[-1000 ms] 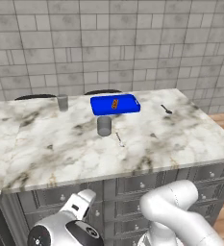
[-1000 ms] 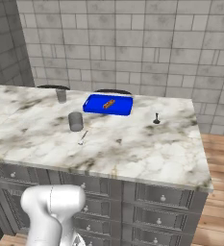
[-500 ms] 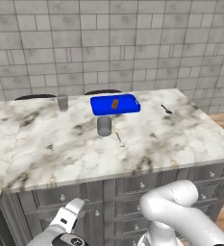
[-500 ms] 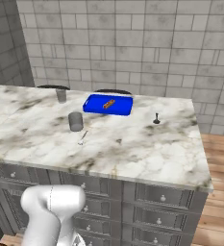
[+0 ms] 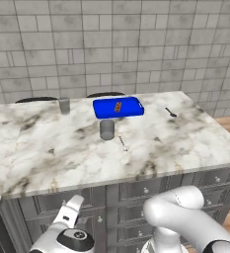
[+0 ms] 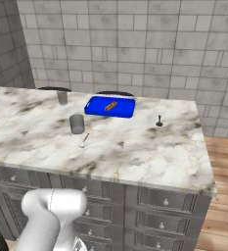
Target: Take the tongs from the drawer on the left and place them on the dining counter next to the tray containing the hot dog.
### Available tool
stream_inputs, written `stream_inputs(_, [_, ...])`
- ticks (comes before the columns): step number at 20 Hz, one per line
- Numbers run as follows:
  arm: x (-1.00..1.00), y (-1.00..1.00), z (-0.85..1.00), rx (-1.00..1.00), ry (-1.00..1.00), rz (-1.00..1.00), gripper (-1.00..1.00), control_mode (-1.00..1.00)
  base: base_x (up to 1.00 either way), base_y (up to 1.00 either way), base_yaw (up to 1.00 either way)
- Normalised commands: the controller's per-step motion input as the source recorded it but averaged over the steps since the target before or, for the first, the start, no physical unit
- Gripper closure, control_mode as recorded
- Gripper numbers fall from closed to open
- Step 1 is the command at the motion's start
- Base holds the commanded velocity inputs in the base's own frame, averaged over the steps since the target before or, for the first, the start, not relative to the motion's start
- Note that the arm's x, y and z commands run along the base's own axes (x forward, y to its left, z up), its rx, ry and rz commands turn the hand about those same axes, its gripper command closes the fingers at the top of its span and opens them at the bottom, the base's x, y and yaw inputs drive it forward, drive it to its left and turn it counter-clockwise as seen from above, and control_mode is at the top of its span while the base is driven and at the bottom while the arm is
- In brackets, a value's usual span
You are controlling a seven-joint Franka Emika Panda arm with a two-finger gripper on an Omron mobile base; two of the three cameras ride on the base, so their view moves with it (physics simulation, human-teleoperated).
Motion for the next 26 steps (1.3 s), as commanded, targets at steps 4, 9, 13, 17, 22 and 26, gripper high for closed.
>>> stream_inputs(4, [0.23,0.06,-0.41,-0.12,-0.06,0.1,-1.0,-1.0,0.0,0.0,0.0])
stream_inputs(9, [0.18,0.0,-0.16,-0.06,-0.09,0.08,-1.0,-1.0,0.0,0.0,0.0])
stream_inputs(13, [0.16,0.0,-0.08,-0.01,-0.07,0.06,-1.0,-1.0,0.0,0.0,0.0])
stream_inputs(17, [0.24,0.0,-0.23,-0.05,-0.08,0.02,-1.0,-1.0,0.0,0.0,0.0])
stream_inputs(22, [0.23,0.0,-0.17,-0.05,-0.11,0.03,-1.0,-1.0,0.0,0.0,0.0])
stream_inputs(26, [0.28,0.05,-0.23,-0.09,-0.1,0.0,-1.0,-1.0,0.0,0.0,0.0])
